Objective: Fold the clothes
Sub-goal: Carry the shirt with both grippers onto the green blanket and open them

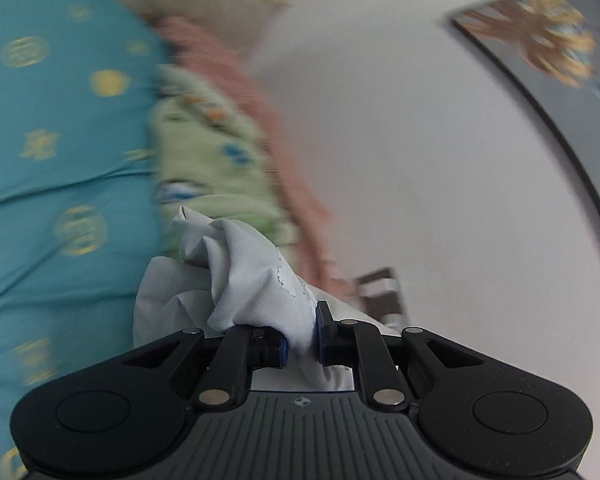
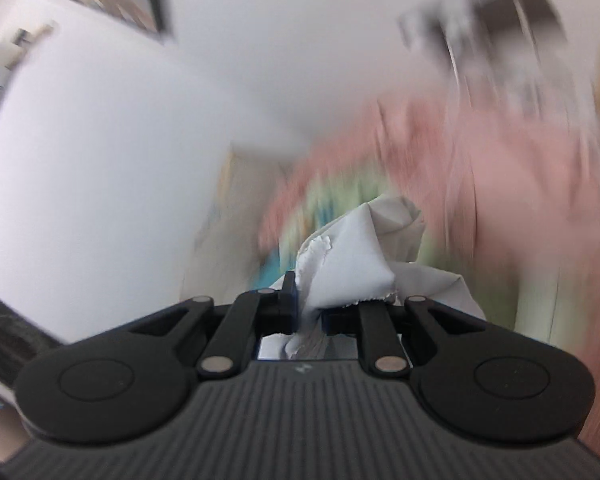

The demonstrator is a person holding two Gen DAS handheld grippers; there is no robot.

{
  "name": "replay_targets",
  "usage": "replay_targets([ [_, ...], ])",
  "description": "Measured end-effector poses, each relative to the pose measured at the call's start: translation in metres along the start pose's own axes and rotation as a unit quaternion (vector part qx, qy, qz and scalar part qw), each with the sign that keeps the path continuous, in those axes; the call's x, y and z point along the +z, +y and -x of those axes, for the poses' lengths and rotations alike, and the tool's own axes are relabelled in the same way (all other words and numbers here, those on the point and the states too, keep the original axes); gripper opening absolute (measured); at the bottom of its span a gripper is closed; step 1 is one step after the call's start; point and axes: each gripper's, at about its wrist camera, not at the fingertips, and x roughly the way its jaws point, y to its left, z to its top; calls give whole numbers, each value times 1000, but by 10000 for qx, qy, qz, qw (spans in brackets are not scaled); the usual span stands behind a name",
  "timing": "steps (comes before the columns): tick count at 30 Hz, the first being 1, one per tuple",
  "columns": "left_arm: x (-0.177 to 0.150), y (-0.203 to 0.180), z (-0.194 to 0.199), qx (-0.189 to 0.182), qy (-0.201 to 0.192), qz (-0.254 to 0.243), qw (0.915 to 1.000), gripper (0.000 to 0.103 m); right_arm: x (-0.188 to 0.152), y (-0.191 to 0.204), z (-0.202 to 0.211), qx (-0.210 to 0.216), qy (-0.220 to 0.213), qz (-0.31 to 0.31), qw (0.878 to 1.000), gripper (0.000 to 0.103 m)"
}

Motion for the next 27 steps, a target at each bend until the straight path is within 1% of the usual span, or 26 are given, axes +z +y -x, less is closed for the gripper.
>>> replay_targets([
  [2, -1, -35, -29, -364, -86, -373, 9986, 14, 29, 6, 14, 24, -551, 403, 9977, 14],
  [3, -5, -49, -43, -478, -123, -592, 9970, 14, 36, 2, 20, -54, -715, 548, 9959, 14],
  [5, -20, -69, -73, -604, -133, -1029, 9928, 15, 49, -4, 34, -209, -1042, 836, 9908, 14],
  [6, -32, -68, -86, -579, -30, -1154, 9916, 15, 51, -11, 38, -349, -1130, 969, 9882, 14],
  [8, -59, -57, -107, -440, 240, -1318, 9900, 15, 40, -35, 41, -811, -1084, 1204, 9834, 14],
  [9, -73, -46, -116, -301, 409, -1408, 9887, 15, 32, -48, 42, -1025, -999, 1262, 9816, 14],
  [11, -104, -18, -128, 96, 807, -1632, 9832, 15, 10, -80, 41, -1401, -643, 1202, 9807, 14],
  [13, -129, 7, -134, 442, 1146, -1871, 9746, 15, -10, -113, 40, -1703, -216, 896, 9811, 14],
  [14, -137, 18, -131, 508, 1213, -1971, 9715, 16, -20, -129, 40, -1784, -36, 664, 9817, 14],
  [16, -146, 27, -123, 567, 1224, -2133, 9676, 22, -35, -147, 44, -1798, 70, 434, 9827, 15],
  [17, -147, 27, -119, 613, 1203, -2188, 9664, 27, -38, -150, 47, -1769, 45, 426, 9833, 15],
  [18, -146, 25, -113, 677, 1190, -2234, 9651, 35, -39, -149, 49, -1768, 42, 411, 9834, 16],
  [19, -145, 20, -108, 749, 1199, -2313, 9625, 40, -38, -146, 51, -1820, 92, 374, 9825, 18],
  [20, -143, 14, -102, 822, 1213, -2411, 9594, 53, -37, -143, 53, -1872, 141, 338, 9816, 21],
  [21, -142, 9, -97, 894, 1227, -2508, 9561, 64, -36, -139, 56, -1895, 179, 341, 9811, 24],
  [22, -141, 0, -88, 995, 1173, -2642, 9521, 70, -35, -132, 60, -1874, 199, 402, 9813, 38],
  [23, -141, -10, -78, 1101, 1026, -2837, 9470, 83, -34, -125, 64, -1853, 219, 464, 9813, 63],
  [24, -142, -19, -68, 1144, 863, -3039, 9419, 91, -34, -116, 70, -1822, 211, 534, 9816, 74],
  [25, -143, -28, -56, 1147, 711, -3228, 9368, 93, -32, -104, 76, -1797, 153, 623, 9816, 85],
  [26, -144, -37, -44, 1132, 595, -3380, 9324, 98, -31, -94, 81, -1801, 93, 738, 9808, 85],
  [27, -146, -46, -32, 1120, 505, -3489, 9291, 100, -31, -84, 88, -1798, 51, 872, 9798, 85],
])
